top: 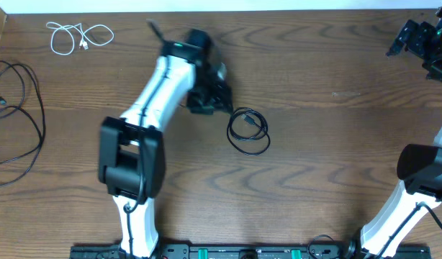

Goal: Untangle cables
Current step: 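Reach the left gripper back to the remaining black cable coil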

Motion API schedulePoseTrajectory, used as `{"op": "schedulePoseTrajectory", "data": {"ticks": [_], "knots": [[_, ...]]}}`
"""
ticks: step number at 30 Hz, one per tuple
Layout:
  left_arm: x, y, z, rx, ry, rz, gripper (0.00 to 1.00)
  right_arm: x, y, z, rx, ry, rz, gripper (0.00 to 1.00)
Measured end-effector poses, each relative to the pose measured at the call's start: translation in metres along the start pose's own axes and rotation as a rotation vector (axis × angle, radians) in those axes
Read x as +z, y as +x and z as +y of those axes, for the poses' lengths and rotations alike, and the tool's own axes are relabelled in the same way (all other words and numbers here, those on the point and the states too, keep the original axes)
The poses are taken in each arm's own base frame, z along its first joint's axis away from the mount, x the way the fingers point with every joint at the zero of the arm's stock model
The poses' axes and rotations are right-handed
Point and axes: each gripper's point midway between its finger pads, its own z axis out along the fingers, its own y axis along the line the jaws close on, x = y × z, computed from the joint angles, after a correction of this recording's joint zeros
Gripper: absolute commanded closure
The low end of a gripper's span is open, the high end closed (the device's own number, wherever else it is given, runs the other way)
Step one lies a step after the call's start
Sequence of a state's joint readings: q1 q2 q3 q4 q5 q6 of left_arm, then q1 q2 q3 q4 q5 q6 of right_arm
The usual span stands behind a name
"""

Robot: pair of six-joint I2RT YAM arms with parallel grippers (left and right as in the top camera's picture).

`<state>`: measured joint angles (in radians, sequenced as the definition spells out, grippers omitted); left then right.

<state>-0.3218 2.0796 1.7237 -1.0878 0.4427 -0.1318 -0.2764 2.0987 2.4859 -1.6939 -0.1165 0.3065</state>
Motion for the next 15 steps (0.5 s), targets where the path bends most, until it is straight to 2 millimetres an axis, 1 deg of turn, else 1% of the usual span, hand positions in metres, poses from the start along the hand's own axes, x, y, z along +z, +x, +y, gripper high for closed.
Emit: {"op": "schedulePoseTrajectory", "data": {"ticks": [3, 8, 12, 15], "knots": [[0.013, 0.012, -0.011, 0.029, -0.113, 0.02, 0.38, 0.0, 0.0, 0.0, 0.0, 0.0, 0.0, 0.01], [0.035, 0.028, -0.025, 0.062, -0.207, 0.03, 0.39, 0.0, 0.0, 0.0, 0.0, 0.0, 0.0, 0.01], [0.054, 0.032, -0.031, 0.0, -0.227, 0.005, 0.4, 0.0, 0.0, 0.0, 0.0, 0.0, 0.0, 0.01], [0.065, 0.04, -0.027, -0.091, -0.247, 0.008, 0.45, 0.0, 0.0, 0.0, 0.0, 0.0, 0.0, 0.01]]}}
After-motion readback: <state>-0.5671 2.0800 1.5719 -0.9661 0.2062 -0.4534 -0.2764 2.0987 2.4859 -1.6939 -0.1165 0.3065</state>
